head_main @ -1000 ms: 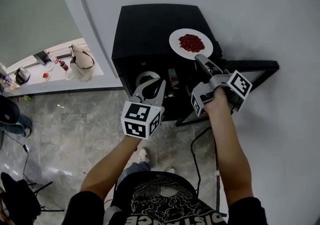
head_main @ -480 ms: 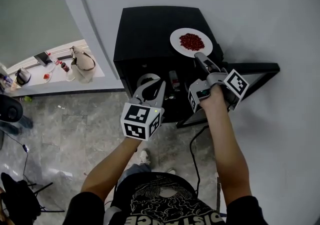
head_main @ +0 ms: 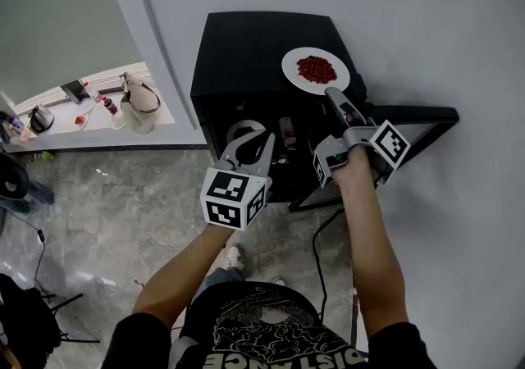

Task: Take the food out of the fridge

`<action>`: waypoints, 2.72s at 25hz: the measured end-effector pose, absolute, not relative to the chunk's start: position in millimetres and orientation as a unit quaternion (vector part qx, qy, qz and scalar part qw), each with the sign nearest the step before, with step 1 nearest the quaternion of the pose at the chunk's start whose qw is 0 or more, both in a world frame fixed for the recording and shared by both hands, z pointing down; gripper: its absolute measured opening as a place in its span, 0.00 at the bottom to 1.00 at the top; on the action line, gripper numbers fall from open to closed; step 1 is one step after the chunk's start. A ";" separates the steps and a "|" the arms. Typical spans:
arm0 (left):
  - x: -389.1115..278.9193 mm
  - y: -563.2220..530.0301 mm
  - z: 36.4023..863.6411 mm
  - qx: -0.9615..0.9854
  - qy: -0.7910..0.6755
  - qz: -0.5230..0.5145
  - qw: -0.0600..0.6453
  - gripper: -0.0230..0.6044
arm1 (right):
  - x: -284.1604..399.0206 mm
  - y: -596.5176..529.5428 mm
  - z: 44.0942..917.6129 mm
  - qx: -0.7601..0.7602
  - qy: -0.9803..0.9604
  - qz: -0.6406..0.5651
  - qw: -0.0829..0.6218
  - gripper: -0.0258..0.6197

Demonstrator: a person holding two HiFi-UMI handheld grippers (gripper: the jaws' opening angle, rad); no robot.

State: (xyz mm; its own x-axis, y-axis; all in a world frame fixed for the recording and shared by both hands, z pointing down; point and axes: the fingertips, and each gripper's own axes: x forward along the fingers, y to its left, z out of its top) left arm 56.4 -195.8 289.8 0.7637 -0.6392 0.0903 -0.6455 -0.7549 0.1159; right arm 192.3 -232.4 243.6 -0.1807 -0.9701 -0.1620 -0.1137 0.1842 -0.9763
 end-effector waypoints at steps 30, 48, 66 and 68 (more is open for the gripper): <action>39.1 -109.2 332.3 0.895 -0.433 0.069 0.088 0.04 | 78.1 -102.9 324.4 -0.564 0.815 -0.122 -0.049 0.06; -3.9 -159.9 393.8 0.890 -0.438 0.068 0.106 0.04 | 40.3 -157.7 434.0 -0.520 0.776 -0.338 0.117 0.06; -39.6 -225.8 452.7 0.902 -0.399 0.094 0.131 0.04 | 38.5 -282.2 598.5 -0.505 0.604 -0.548 0.282 0.16; -43.7 -228.9 458.4 0.902 -0.397 0.101 0.133 0.04 | 37.4 -289.8 607.5 -0.505 0.591 -0.558 0.291 0.16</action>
State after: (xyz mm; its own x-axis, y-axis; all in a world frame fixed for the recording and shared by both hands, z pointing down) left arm -43.7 -228.9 458.4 0.6640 -0.6900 0.2881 -0.7437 -0.6494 0.1587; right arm 37.4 -289.8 607.5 -0.3209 -0.9212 0.2201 -0.2728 -0.1327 -0.9529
